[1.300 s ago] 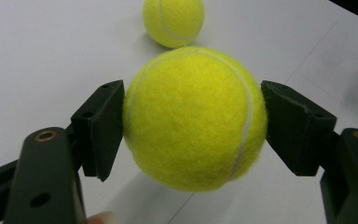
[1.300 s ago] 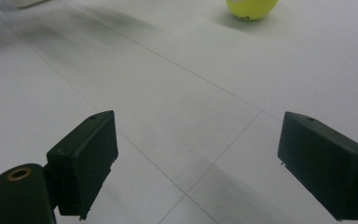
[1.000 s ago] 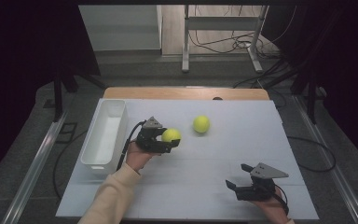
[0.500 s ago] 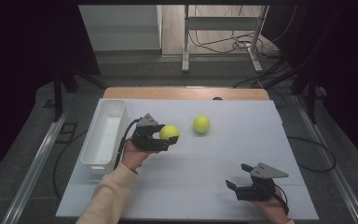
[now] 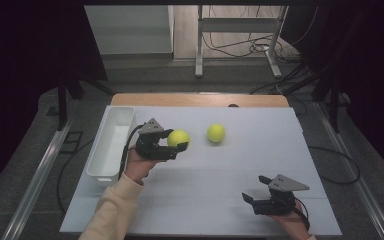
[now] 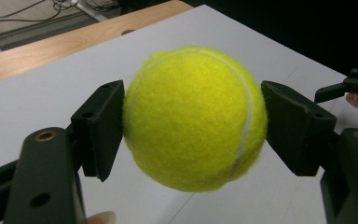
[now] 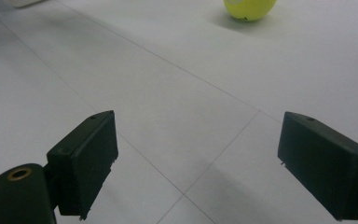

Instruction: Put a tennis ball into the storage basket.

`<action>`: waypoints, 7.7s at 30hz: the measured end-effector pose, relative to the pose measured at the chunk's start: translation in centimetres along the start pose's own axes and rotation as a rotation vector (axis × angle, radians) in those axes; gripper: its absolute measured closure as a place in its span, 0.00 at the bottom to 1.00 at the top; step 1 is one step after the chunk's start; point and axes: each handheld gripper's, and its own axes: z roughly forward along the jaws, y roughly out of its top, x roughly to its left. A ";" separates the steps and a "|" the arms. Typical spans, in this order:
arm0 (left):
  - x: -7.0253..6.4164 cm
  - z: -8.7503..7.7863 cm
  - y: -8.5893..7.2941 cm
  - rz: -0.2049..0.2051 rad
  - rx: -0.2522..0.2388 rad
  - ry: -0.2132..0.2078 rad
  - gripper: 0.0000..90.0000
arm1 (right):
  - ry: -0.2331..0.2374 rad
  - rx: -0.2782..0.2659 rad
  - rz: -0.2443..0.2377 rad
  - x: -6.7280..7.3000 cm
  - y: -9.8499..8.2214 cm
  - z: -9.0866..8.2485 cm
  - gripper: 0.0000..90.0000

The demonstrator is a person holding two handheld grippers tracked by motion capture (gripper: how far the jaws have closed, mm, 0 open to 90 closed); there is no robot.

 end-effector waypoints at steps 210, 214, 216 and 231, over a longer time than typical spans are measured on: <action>16.1 -6.0 -2.0 -0.289 0.219 0.461 0.29 | -0.012 0.002 0.012 -0.4 -0.1 -0.1 0.14; 16.1 -6.0 -2.0 -0.287 0.217 0.460 0.29 | -0.014 0.001 0.014 -0.4 -0.1 -0.2 0.14; 16.0 -6.0 -2.0 -0.281 0.215 0.465 0.28 | -0.013 0.002 0.013 -0.4 -0.1 -0.2 0.14; 13.8 -7.2 -0.6 -0.265 0.090 0.390 0.14 | -0.015 -0.002 0.012 -0.3 0.0 -0.2 0.14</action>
